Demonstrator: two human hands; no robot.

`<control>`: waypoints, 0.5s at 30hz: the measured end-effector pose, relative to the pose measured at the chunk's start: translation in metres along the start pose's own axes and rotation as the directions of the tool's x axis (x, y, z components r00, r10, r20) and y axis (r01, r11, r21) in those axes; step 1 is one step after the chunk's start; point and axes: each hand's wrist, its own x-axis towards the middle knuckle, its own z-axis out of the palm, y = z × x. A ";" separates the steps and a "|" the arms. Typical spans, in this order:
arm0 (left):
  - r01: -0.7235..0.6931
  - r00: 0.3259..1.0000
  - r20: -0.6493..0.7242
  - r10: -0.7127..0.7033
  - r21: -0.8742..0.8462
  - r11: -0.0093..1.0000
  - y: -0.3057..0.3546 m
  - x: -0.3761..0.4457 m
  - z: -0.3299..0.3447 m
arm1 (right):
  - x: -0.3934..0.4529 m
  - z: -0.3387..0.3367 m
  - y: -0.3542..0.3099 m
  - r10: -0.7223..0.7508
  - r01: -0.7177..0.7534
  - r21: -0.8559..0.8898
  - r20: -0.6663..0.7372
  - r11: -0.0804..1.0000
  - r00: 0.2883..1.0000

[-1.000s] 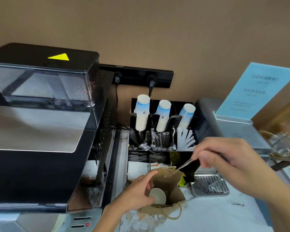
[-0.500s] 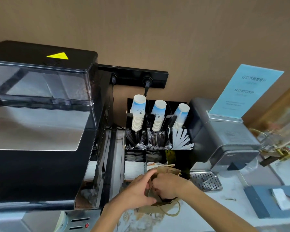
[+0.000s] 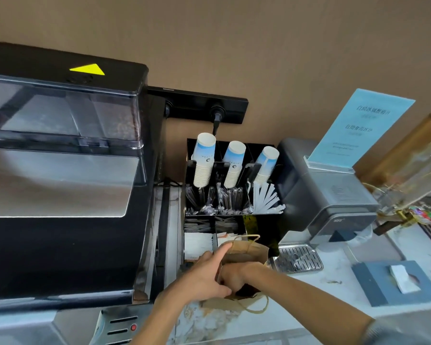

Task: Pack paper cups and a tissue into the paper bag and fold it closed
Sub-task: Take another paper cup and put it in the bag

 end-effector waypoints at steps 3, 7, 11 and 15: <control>0.003 1.000 0.009 -0.003 0.014 1.000 0.001 -0.002 -0.003 | 0.006 0.003 0.000 -0.004 0.006 0.065 -0.037 0.998 0.999; -0.012 1.000 0.028 0.012 0.006 1.000 0.003 -0.008 0.006 | 0.005 0.016 0.002 0.007 -0.001 0.087 -0.067 0.996 0.998; -0.023 1.000 -0.007 0.023 0.000 1.000 0.003 -0.008 0.009 | -0.002 0.014 0.007 0.040 -0.035 0.040 -0.115 0.999 0.993; -0.019 0.999 -0.028 0.019 -0.013 1.000 0.006 -0.006 0.014 | -0.021 -0.004 0.016 -0.020 0.018 -0.018 -0.161 1.000 0.987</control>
